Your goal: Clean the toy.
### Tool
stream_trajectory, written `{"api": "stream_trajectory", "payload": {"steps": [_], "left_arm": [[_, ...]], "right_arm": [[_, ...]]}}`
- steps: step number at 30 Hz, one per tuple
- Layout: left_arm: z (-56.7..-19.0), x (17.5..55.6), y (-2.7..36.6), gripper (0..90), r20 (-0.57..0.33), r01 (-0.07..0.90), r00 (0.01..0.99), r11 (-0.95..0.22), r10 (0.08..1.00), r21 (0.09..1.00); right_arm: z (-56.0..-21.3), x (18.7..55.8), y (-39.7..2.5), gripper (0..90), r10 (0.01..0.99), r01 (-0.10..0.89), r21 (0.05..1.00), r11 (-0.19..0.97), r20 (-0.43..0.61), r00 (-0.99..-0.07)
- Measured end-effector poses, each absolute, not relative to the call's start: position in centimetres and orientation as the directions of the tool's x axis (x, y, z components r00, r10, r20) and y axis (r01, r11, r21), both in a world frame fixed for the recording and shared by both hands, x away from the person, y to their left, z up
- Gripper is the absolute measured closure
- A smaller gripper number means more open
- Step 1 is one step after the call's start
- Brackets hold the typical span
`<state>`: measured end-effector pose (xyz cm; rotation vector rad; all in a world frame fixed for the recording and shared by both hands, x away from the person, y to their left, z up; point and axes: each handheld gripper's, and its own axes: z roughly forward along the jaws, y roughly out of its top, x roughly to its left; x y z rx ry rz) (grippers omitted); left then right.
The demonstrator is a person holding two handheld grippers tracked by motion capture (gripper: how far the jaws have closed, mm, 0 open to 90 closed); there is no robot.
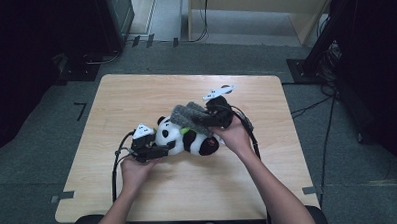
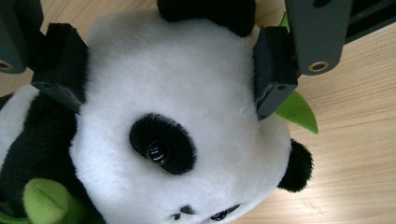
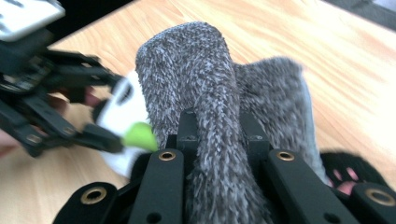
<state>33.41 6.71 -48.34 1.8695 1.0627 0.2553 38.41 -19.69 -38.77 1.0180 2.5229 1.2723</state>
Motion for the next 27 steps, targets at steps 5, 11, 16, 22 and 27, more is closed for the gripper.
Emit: {"api": "stream_trajectory", "payload": {"steps": [5, 11, 16, 22, 27], "left_arm": [[-48.2, 33.4, 6.7, 25.8, -0.245, 0.562, 0.602, -0.186, 0.76, 0.806], [-48.2, 33.4, 6.7, 25.8, -0.244, 0.564, 0.603, -0.19, 0.76, 0.804], [-48.2, 33.4, 6.7, 25.8, -0.249, 0.567, 0.599, -0.183, 0.761, 0.803], [-48.2, 33.4, 6.5, 25.9, -0.243, 0.566, 0.596, -0.186, 0.765, 0.803], [-48.3, 33.2, 6.5, 26.7, -0.23, 0.561, 0.6, -0.199, 0.766, 0.804]], "right_arm": [[-37.6, 37.7, -17.2, 76.1, 0.574, 0.466, 0.776, 0.426, 0.166, -0.802], [-38.8, 37.6, -14.2, 75.3, 0.544, 0.449, 0.738, 0.503, 0.133, -0.828], [-40.1, 37.8, -13.8, 66.3, 0.538, 0.454, 0.728, 0.514, 0.139, -0.831], [-40.2, 38.0, -13.8, 57.8, 0.551, 0.454, 0.73, 0.511, 0.128, -0.825], [-40.6, 38.0, -14.1, 70.9, 0.552, 0.454, 0.725, 0.518, 0.123, -0.825]]}}
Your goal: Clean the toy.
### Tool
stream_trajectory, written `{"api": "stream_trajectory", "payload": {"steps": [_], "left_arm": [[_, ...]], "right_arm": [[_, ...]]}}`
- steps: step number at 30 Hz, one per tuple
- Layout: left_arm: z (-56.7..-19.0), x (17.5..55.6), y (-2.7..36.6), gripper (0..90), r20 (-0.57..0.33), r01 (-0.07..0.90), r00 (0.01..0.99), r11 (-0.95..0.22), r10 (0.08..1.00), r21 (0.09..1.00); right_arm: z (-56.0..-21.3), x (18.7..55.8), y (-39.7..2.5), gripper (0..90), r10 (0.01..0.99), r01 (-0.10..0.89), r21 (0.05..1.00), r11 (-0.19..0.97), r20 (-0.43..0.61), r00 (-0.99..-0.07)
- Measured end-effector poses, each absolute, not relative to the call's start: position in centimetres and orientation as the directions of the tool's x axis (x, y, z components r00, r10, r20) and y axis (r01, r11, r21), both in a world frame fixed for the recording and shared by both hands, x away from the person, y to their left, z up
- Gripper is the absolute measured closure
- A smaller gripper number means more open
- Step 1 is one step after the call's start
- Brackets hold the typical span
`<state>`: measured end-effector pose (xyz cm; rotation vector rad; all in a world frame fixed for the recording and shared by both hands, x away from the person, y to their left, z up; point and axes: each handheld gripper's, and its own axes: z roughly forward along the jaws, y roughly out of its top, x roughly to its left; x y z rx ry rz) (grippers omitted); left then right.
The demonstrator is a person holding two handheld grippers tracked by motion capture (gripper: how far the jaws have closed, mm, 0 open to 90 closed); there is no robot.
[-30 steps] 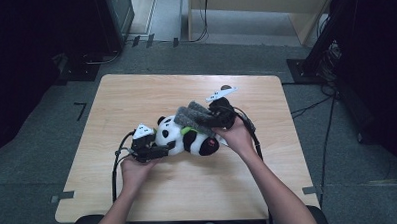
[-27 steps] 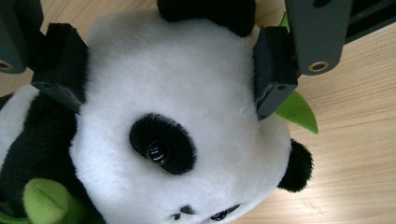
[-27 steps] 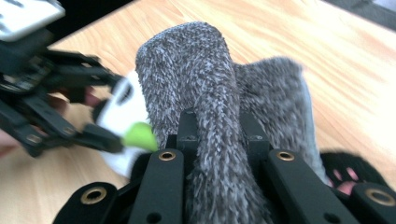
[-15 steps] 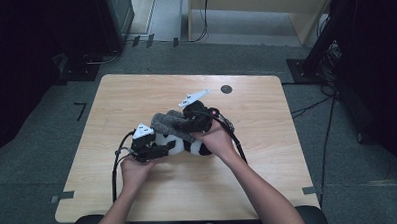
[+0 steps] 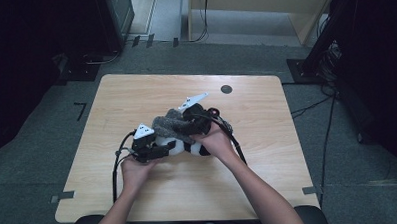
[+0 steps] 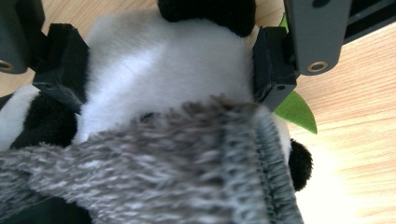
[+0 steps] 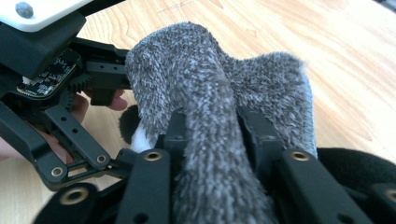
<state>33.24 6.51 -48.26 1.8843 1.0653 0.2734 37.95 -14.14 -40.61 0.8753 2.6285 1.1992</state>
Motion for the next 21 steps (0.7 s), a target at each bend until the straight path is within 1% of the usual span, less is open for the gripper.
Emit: {"api": "stream_trajectory", "payload": {"steps": [2, 8, 11, 13, 14, 16, 18, 21], "left_arm": [[-48.3, 33.2, 6.5, 27.3, -0.228, 0.56, 0.601, -0.2, 0.766, 0.804], [-48.3, 33.2, 6.6, 27.4, -0.228, 0.559, 0.606, -0.204, 0.763, 0.804], [-48.3, 33.2, 6.6, 27.5, -0.229, 0.559, 0.607, -0.204, 0.761, 0.804], [-48.3, 33.3, 6.6, 27.5, -0.233, 0.561, 0.606, -0.201, 0.761, 0.803], [-48.3, 33.3, 6.6, 27.5, -0.233, 0.561, 0.606, -0.201, 0.761, 0.803], [-48.3, 33.3, 6.7, 27.5, -0.233, 0.562, 0.607, -0.202, 0.76, 0.802], [-48.3, 33.3, 6.7, 27.5, -0.235, 0.563, 0.606, -0.2, 0.76, 0.802], [-48.3, 33.4, 6.7, 27.5, -0.24, 0.566, 0.604, -0.197, 0.76, 0.8]], "right_arm": [[-40.7, 38.0, -14.5, 72.3, 0.546, 0.454, 0.725, 0.518, 0.128, -0.828], [-40.9, 38.0, -16.1, 72.8, 0.554, 0.466, 0.735, 0.493, 0.148, -0.819], [-40.9, 38.0, -17.3, 73.8, 0.574, 0.472, 0.746, 0.471, 0.147, -0.805], [-40.8, 38.3, -18.9, 75.1, 0.606, 0.5, 0.746, 0.44, 0.164, -0.778], [-40.8, 38.3, -18.9, 75.1, 0.606, 0.5, 0.746, 0.44, 0.164, -0.778], [-40.9, 38.5, -20.4, 75.3, 0.629, 0.523, 0.739, 0.425, 0.175, -0.757], [-40.9, 38.6, -20.8, 75.3, 0.638, 0.529, 0.734, 0.426, 0.17, -0.751], [-41.0, 38.8, -22.6, 75.7, 0.666, 0.553, 0.723, 0.414, 0.174, -0.726]]}}
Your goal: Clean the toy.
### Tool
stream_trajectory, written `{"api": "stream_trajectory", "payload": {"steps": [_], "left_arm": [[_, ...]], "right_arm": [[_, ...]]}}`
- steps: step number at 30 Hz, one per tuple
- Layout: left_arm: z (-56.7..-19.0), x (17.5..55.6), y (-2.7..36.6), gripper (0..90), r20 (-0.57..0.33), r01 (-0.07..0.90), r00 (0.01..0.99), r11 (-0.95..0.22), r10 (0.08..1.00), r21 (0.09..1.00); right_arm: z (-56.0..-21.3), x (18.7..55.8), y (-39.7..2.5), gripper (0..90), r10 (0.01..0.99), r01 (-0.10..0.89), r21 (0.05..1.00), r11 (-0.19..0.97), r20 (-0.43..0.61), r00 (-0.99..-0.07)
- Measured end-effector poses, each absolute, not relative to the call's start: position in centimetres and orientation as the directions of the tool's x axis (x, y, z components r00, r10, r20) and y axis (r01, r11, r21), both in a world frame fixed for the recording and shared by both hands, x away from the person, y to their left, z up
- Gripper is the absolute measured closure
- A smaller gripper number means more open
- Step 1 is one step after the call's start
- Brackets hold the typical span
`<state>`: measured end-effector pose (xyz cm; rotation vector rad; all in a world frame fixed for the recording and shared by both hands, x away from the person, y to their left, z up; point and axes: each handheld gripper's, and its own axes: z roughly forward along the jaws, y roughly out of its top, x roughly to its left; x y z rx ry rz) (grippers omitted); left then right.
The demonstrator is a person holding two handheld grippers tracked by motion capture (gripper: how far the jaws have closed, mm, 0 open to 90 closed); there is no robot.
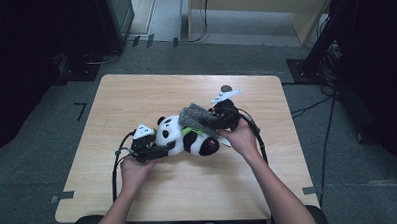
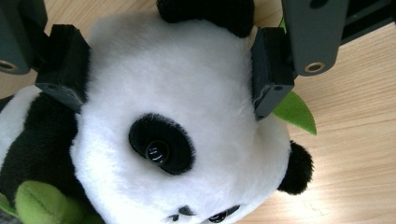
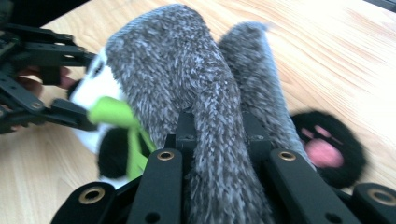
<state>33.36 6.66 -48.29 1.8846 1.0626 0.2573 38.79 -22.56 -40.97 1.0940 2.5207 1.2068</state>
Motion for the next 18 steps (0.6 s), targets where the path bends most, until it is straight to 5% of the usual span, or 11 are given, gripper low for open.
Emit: {"api": "stream_trajectory", "payload": {"steps": [18], "left_arm": [[-47.8, 33.1, 6.3, 28.9, -0.241, 0.58, 0.592, -0.199, 0.769, 0.79]], "right_arm": [[-37.3, 35.2, -20.2, 75.8, 0.592, 0.473, 0.802, 0.363, 0.193, -0.782]]}}
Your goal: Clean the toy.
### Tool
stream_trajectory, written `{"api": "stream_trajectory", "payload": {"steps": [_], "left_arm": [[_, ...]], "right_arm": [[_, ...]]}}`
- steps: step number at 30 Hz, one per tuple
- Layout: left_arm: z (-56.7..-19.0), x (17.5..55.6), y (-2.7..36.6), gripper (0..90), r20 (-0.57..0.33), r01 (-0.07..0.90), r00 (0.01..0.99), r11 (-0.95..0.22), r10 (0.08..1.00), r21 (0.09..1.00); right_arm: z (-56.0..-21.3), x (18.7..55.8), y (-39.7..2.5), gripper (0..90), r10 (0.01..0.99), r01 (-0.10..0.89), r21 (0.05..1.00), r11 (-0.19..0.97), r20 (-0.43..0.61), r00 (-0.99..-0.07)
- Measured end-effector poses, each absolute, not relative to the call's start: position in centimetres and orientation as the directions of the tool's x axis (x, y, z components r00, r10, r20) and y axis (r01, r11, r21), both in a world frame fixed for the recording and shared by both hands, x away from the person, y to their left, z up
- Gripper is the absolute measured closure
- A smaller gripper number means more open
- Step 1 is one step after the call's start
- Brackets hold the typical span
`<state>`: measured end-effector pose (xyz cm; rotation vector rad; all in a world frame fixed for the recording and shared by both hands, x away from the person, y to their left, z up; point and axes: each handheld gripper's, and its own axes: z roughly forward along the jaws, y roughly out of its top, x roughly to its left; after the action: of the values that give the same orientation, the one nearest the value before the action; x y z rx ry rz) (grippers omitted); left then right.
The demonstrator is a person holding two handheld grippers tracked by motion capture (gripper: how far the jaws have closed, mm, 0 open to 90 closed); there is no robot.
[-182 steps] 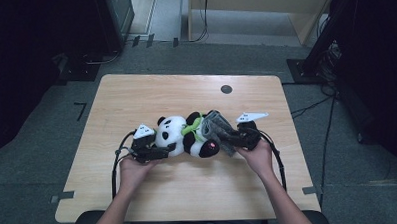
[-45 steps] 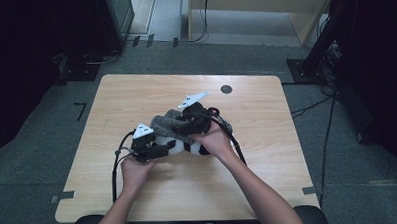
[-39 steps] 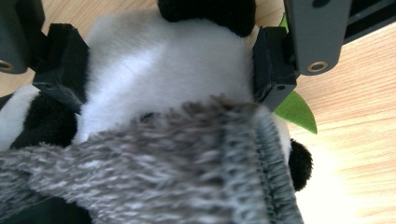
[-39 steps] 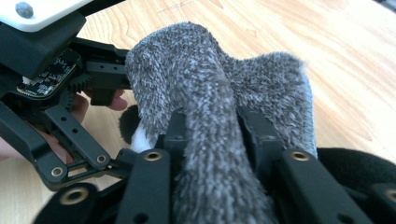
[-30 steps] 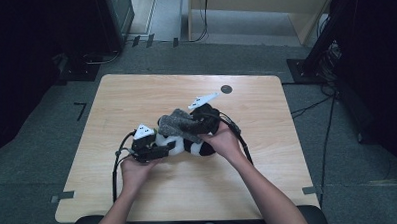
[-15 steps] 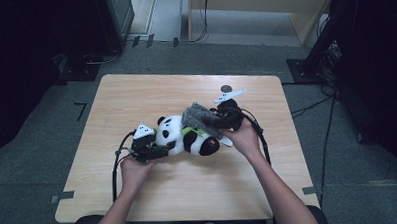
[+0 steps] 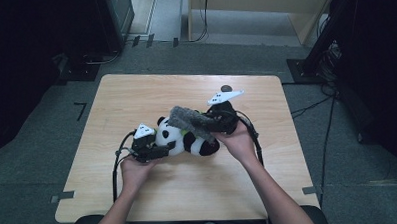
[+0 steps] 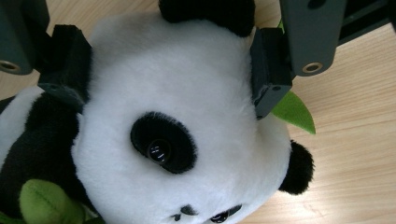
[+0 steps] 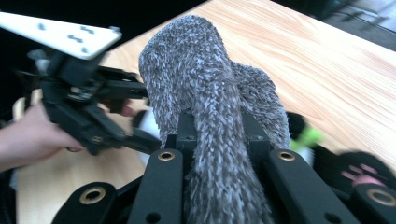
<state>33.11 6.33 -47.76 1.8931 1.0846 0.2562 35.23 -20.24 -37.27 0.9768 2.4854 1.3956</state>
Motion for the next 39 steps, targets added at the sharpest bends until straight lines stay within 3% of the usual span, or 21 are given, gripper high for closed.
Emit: {"api": "stream_trajectory", "payload": {"steps": [10, 16, 30, 39], "left_arm": [[-47.2, 33.2, 6.2, 36.5, -0.243, 0.605, 0.58, -0.212, 0.778, 0.768], [-47.3, 33.3, 6.3, 39.0, -0.248, 0.612, 0.581, -0.215, 0.775, 0.761], [-47.5, 33.0, 6.3, 39.1, -0.245, 0.612, 0.589, -0.226, 0.77, 0.758], [-47.5, 33.2, 6.5, 38.4, -0.293, 0.641, 0.573, -0.196, 0.765, 0.742]], "right_arm": [[-41.3, 33.8, -15.8, 75.9, 0.56, 0.449, 0.765, 0.461, 0.141, -0.816], [-41.9, 33.3, -15.8, 76.4, 0.556, 0.387, 0.78, 0.492, 0.06, -0.829], [-43.5, 30.8, -17.5, 77.0, 0.538, 0.366, 0.785, 0.5, 0.049, -0.841], [-44.7, 29.5, -18.6, 77.2, 0.541, 0.361, 0.763, 0.536, 0.018, -0.841]]}}
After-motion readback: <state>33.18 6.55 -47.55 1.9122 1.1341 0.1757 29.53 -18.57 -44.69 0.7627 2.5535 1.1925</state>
